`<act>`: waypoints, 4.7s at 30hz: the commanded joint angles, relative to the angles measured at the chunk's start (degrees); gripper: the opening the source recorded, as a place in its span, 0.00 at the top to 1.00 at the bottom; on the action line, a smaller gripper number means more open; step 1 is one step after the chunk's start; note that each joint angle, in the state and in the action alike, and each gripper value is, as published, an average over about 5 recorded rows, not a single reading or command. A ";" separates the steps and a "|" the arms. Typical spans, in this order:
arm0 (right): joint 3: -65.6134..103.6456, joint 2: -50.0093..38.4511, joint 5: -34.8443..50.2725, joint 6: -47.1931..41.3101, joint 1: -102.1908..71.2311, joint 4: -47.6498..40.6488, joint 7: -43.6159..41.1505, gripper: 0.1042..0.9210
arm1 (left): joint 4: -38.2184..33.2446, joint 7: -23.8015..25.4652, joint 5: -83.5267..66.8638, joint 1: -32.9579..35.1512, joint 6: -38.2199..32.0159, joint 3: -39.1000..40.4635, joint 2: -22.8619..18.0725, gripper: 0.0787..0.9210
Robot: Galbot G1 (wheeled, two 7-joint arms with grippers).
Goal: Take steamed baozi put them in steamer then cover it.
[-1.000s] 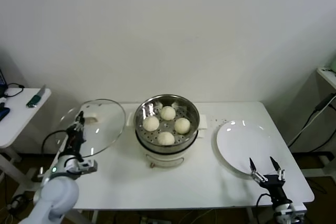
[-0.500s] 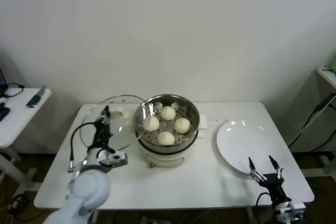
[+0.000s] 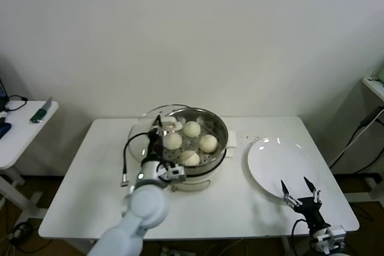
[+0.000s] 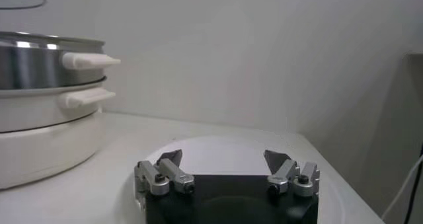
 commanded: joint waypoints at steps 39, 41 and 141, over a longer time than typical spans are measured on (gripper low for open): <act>0.46 0.82 -0.38 0.39 -0.61 -0.43 -0.31 0.12 | 15.00 -0.64 10.28 -6.54 0.00 6.13 -10.12 0.93; 0.44 0.87 -0.43 0.43 -0.60 -0.46 -0.32 0.12 | 15.01 -0.78 10.18 -6.54 -0.03 6.19 -10.15 0.93; -3.16 2.75 -0.64 3.22 1.66 0.62 7.57 0.12 | -0.03 -17.16 -96.20 35.67 -42.67 -37.01 -0.39 0.12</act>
